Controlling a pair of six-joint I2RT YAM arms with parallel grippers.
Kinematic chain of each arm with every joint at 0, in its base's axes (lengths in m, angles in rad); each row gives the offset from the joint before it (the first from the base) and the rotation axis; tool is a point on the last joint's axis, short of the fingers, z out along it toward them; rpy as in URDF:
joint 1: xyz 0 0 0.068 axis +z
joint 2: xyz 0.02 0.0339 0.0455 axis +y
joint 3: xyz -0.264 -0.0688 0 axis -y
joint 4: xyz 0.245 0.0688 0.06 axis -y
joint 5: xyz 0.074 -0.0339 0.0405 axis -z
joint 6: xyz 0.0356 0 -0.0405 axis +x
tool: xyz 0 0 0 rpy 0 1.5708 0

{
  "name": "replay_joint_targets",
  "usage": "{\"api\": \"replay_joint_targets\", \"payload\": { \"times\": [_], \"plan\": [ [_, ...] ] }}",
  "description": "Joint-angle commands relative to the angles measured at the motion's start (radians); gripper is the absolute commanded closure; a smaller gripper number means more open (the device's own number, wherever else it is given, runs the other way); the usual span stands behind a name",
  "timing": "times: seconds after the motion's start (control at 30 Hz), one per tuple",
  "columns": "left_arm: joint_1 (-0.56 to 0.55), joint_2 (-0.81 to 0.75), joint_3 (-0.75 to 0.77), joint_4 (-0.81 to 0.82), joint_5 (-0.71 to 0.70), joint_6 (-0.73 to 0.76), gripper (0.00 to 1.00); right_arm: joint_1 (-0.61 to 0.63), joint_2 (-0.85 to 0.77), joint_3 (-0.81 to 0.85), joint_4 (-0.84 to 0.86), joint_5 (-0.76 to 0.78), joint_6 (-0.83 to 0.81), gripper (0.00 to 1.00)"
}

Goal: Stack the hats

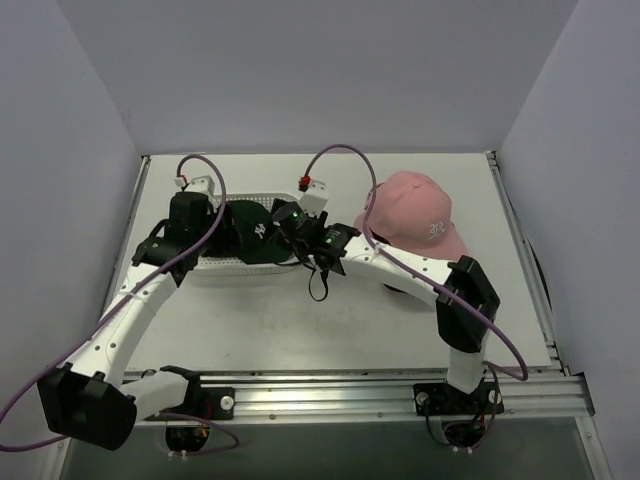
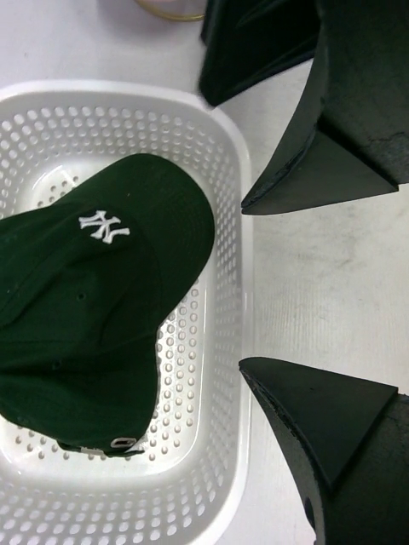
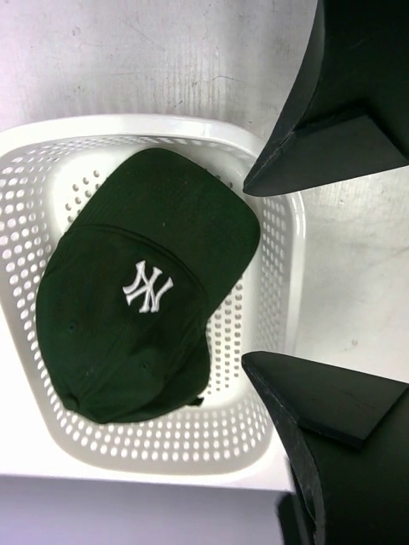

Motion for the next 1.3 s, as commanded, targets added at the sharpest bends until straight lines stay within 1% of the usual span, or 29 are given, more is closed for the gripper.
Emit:
{"api": "replay_joint_targets", "payload": {
  "times": [0.0, 0.27, 0.4, 0.43, 0.53, 0.67, 0.83, 0.97, 1.0, 1.07, 1.1, 1.17, 1.2, 1.27],
  "plan": [
    [0.009, 0.050, 0.064, 0.023, -0.072, -0.039, 0.24, 0.003, -0.089, -0.044, 0.024, -0.001, -0.023, 0.31],
    [0.013, 0.212, 0.076, 0.129, -0.164, -0.095, 0.24, 0.006, -0.176, -0.116, 0.050, -0.033, -0.036, 0.31],
    [0.028, 0.258, 0.037, 0.294, -0.162, -0.143, 0.24, 0.008, -0.201, -0.165, 0.093, -0.038, -0.041, 0.31],
    [0.030, 0.270, 0.035, 0.311, -0.157, -0.152, 0.24, 0.008, -0.210, -0.172, 0.104, -0.035, -0.041, 0.31],
    [0.029, 0.338, 0.059, 0.334, -0.155, -0.168, 0.25, 0.008, -0.217, -0.200, 0.129, -0.041, -0.043, 0.31],
    [0.032, 0.419, 0.087, 0.344, -0.163, -0.186, 0.25, 0.008, -0.210, -0.199, 0.113, -0.047, -0.053, 0.31],
    [0.032, 0.448, 0.061, 0.367, -0.181, -0.218, 0.28, 0.006, -0.210, -0.209, 0.115, -0.044, -0.063, 0.31],
    [0.029, 0.456, 0.024, 0.416, -0.181, -0.223, 0.35, 0.004, -0.205, -0.211, 0.115, -0.042, -0.067, 0.31],
    [0.029, 0.461, 0.023, 0.419, -0.184, -0.223, 0.40, 0.003, -0.202, -0.214, 0.115, -0.042, -0.067, 0.31],
    [0.029, 0.475, 0.026, 0.420, -0.191, -0.226, 0.48, 0.003, -0.198, -0.215, 0.121, -0.045, -0.066, 0.31],
    [0.029, 0.478, 0.029, 0.423, -0.192, -0.226, 0.56, 0.003, -0.195, -0.215, 0.123, -0.045, -0.064, 0.31],
    [0.029, 0.487, 0.033, 0.426, -0.195, -0.224, 0.64, 0.004, -0.190, -0.217, 0.123, -0.045, -0.063, 0.31],
    [0.029, 0.488, 0.035, 0.427, -0.195, -0.220, 0.72, 0.003, -0.190, -0.219, 0.121, -0.045, -0.060, 0.31],
    [0.029, 0.495, 0.046, 0.417, -0.209, -0.217, 0.78, 0.003, -0.193, -0.226, 0.121, -0.048, -0.058, 0.31]
  ]
}}
